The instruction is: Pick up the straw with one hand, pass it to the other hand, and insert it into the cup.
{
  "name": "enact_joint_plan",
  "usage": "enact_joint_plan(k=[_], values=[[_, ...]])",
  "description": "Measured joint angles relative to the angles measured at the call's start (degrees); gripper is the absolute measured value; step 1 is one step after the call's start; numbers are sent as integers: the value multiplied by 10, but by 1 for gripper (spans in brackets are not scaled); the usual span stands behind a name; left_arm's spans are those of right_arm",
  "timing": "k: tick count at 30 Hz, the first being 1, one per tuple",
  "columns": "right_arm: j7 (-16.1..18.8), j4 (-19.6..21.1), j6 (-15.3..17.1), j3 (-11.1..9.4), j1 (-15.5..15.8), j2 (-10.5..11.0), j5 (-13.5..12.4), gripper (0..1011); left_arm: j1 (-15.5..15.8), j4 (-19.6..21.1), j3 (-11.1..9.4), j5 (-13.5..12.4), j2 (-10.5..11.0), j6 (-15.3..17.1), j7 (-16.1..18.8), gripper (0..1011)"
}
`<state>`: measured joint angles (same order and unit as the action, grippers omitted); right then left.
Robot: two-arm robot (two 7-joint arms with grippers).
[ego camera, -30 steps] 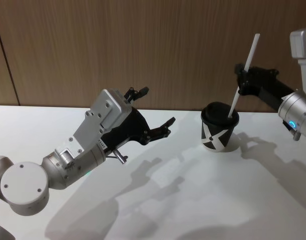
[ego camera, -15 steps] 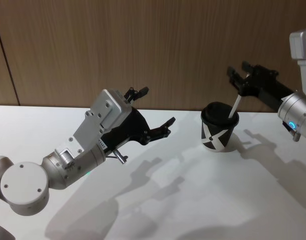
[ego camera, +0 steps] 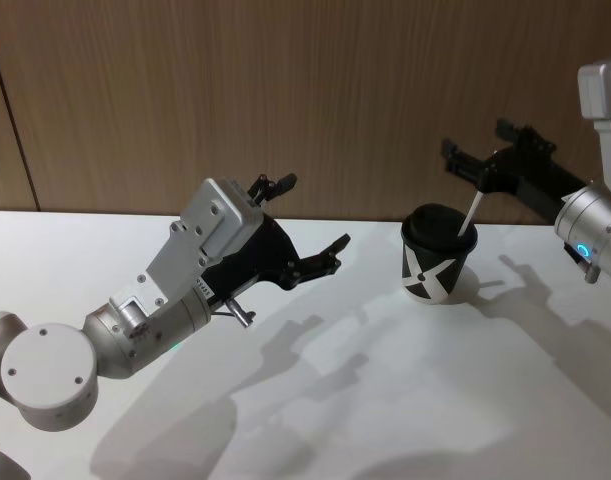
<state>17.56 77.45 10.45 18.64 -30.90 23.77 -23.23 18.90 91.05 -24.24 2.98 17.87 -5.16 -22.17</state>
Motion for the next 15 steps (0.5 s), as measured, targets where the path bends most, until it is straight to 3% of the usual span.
enact_joint_plan(k=[3, 15], values=[[0, 0, 0, 0, 0, 0, 0, 1000, 1, 0, 0, 0, 0, -1, 1, 1003], [-8, 14, -19, -8, 11, -3, 5, 1001, 5, -3, 3, -17, -10, -10, 21, 1004]])
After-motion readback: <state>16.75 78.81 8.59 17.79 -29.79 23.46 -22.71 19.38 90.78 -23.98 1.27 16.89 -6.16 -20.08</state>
